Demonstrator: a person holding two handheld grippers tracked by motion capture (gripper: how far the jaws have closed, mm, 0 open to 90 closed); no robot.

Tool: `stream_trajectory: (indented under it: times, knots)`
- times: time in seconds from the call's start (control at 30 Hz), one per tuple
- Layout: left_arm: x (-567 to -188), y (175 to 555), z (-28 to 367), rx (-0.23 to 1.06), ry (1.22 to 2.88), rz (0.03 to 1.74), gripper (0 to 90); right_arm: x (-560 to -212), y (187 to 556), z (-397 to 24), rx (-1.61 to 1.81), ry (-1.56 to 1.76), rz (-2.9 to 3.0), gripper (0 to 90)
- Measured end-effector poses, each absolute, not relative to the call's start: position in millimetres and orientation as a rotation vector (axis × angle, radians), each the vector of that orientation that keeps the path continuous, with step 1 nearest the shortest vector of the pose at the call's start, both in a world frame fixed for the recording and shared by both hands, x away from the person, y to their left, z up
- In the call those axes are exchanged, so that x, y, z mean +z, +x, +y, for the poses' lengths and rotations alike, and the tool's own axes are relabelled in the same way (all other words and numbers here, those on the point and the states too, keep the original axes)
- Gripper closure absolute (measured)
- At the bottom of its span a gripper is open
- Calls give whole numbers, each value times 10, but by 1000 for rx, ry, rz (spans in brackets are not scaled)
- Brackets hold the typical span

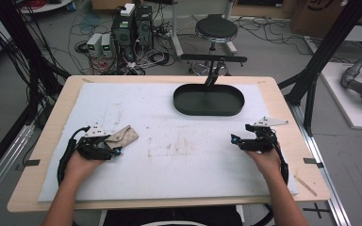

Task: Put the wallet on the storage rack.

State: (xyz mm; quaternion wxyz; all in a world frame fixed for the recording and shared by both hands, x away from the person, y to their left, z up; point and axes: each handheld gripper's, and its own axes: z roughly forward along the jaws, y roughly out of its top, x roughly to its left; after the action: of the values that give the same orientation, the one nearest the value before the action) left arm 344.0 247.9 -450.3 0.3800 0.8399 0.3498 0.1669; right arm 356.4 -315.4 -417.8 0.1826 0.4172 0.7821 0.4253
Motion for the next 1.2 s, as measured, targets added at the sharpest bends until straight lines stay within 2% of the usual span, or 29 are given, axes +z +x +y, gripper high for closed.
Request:
stream_trajectory:
  times: [0.17, 0.37, 0.83, 1.2]
  knots:
    - [-4490, 3461, 2555, 362, 2097, 915, 359, -4187, 3564, -3147, 1197, 1176, 2215, 178]
    - [-4385, 3473, 2489, 399, 2117, 866, 364, -4194, 3558, -3147, 1212, 1180, 2218, 178]
    - [-4055, 3752, 1915, 405, 2131, 730, 363, -4201, 3515, -3116, 1189, 1172, 2243, 177]
    - [-3781, 4102, 1434, 363, 2133, 655, 362, -4215, 3526, -3128, 1198, 1191, 2244, 177]
